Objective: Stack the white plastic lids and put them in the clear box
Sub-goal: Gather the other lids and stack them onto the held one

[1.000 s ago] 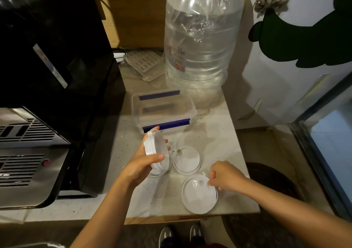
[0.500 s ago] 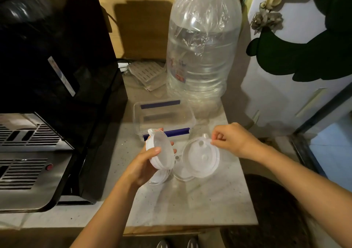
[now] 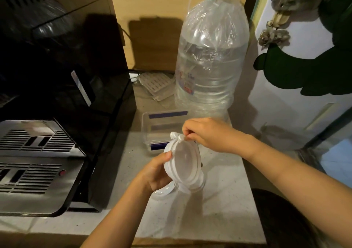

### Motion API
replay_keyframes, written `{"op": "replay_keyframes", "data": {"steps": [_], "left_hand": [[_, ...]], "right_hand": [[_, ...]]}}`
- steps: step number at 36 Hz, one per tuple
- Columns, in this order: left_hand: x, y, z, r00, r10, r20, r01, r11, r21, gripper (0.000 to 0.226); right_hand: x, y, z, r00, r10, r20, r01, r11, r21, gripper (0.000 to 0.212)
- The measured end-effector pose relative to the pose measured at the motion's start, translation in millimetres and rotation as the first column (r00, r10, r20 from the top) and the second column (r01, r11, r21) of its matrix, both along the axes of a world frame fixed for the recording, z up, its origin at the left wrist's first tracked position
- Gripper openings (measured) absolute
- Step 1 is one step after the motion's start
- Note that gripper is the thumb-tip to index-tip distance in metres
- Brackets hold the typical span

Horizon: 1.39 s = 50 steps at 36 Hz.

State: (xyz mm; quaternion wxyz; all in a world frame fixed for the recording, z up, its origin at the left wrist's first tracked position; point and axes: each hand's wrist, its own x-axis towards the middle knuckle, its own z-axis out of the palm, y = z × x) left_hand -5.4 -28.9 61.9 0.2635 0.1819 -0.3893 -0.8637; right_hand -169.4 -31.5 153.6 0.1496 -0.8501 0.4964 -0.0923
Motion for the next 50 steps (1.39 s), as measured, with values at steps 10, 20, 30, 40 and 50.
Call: {"op": "replay_keyframes", "data": {"steps": [10, 20, 30, 40, 50], "left_hand": [[3.3, -3.8, 0.8, 1.000, -0.009, 0.004, 0.010, 1.000, -0.015, 0.085], [31.2, -6.4, -3.9, 0.968, 0.233, 0.097, -0.227, 0.972, -0.069, 0.091], [63.9, -3.1, -11.2, 0.867, 0.468, 0.172, -0.457, 0.884, -0.103, 0.092], [73.7, 7.1, -17.4, 0.829, 0.516, 0.213, -0.505, 0.856, -0.109, 0.094], [78.9, 8.9, -17.6, 0.831, 0.510, 0.220, -0.503, 0.859, -0.093, 0.096]], "right_hand": [[10.0, -4.5, -10.2, 0.997, 0.068, 0.025, -0.063, 0.985, -0.158, 0.010], [13.0, -15.9, -34.9, 0.942, -0.111, 0.316, 0.121, 0.993, -0.011, 0.031], [29.6, 8.5, -115.5, 0.992, -0.080, -0.102, 0.109, 0.940, 0.322, 0.067], [89.4, 17.7, -153.7, 0.940, -0.158, -0.303, 0.226, 0.953, 0.202, 0.097], [102.4, 10.0, -155.9, 0.929, -0.128, -0.349, 0.205, 0.959, 0.195, 0.087]]}}
